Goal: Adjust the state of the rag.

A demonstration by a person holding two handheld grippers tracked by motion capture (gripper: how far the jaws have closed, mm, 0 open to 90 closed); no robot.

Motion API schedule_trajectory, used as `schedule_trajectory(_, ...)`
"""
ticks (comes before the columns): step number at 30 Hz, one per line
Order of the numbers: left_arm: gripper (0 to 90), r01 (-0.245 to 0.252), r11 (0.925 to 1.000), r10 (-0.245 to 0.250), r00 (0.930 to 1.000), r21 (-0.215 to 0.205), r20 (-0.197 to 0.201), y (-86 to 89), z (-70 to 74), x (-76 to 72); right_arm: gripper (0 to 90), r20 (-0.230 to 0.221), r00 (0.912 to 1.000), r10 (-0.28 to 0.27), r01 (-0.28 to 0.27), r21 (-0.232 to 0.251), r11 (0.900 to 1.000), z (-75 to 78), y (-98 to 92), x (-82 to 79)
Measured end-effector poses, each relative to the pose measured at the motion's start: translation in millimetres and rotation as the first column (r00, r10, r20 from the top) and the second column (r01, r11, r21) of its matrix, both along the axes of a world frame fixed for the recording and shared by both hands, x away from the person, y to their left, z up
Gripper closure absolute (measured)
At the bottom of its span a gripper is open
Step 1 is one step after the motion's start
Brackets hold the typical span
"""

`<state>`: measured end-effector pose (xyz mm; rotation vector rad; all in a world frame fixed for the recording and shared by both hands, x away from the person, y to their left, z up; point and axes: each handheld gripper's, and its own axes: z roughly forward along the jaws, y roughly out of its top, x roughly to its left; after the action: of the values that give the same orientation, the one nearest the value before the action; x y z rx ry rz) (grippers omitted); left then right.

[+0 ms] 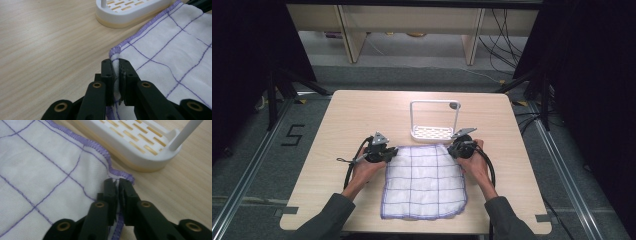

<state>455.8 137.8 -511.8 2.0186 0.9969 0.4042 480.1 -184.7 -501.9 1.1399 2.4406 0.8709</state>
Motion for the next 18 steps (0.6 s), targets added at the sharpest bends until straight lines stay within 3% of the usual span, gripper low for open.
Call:
schedule_trajectory(1, 82.6, 0.000, 1.0000, 0.000, 1.0000, 0.005, 0.004, 0.6, 0.6, -0.2, 86.7, -0.022, 0.9998, -0.001, 0.000, -0.011, 1.000, 2.5, 0.7, -1.2)
schedule_trajectory(3, 83.1, 0.002, 1.0000, -0.002, 1.0000, -0.008, 0.002, 1.8, 2.3, -0.3, 87.6, -0.017, 0.9998, 0.009, -0.010, -0.029, 1.000, 4.4, -0.1, -2.2)
schedule_trajectory(6, 83.7, 0.003, 0.9997, -0.003, 0.9999, -0.024, 0.016, 3.5, 6.2, -1.3, 87.9, 0.021, 0.9998, 0.006, -0.006, -0.002, 1.000, 14.5, -5.7, -5.4)
schedule_trajectory(7, 83.7, 0.009, 0.9999, -0.009, 0.9998, -0.013, 0.017, 5.0, 8.3, -1.5, 88.0, 0.079, 0.9967, 0.015, -0.016, 0.012, 1.000, 17.8, -8.2, -5.2)
schedule_trajectory(9, 84.0, 0.014, 0.9996, -0.013, 0.9997, -0.026, 0.020, 6.5, 11.2, -2.1, 88.0, 0.091, 0.9957, 0.022, -0.022, 0.008, 1.000, 30.6, -12.9, -10.6)
schedule_trajectory(10, 84.1, 0.011, 0.9996, -0.010, 0.9997, -0.027, 0.024, 6.8, 12.8, -3.0, 88.1, 0.122, 0.9925, 0.012, -0.016, 0.036, 0.999, 33.9, -13.5, -13.0)
schedule_trajectory(11, 84.2, 0.018, 0.9993, -0.017, 0.9995, -0.032, 0.025, 7.5, 14.6, -3.5, 88.1, 0.106, 0.9940, 0.025, -0.028, 0.023, 0.999, 41.1, -16.4, -16.1)
schedule_trajectory(13, 84.3, 0.016, 0.9992, -0.015, 0.9994, -0.038, 0.031, 8.7, 18.9, -4.8, 88.2, 0.110, 0.9938, 0.015, -0.021, 0.051, 0.998, 49.5, -18.8, -21.4)
schedule_trajectory(15, 84.3, 0.000, 0.9975, 0.003, 0.9991, -0.070, 0.043, 7.9, 21.2, -6.2, 88.3, 0.129, 0.9916, 0.009, -0.018, 0.067, 0.998, 56.4, -21.6, -25.2)
schedule_trajectory(16, 84.3, 0.005, 0.9973, -0.002, 0.9990, -0.074, 0.045, 8.9, 22.7, -6.4, 88.3, 0.160, 0.9867, 0.030, -0.041, 0.066, 0.997, 59.1, -23.8, -24.7)
schedule_trajectory(18, 84.4, 0.003, 0.9970, 0.001, 0.9986, -0.078, 0.053, 10.1, 26.5, -7.5, 88.3, 0.159, 0.9868, 0.031, -0.043, 0.073, 0.996, 64.7, -25.9, -27.5)
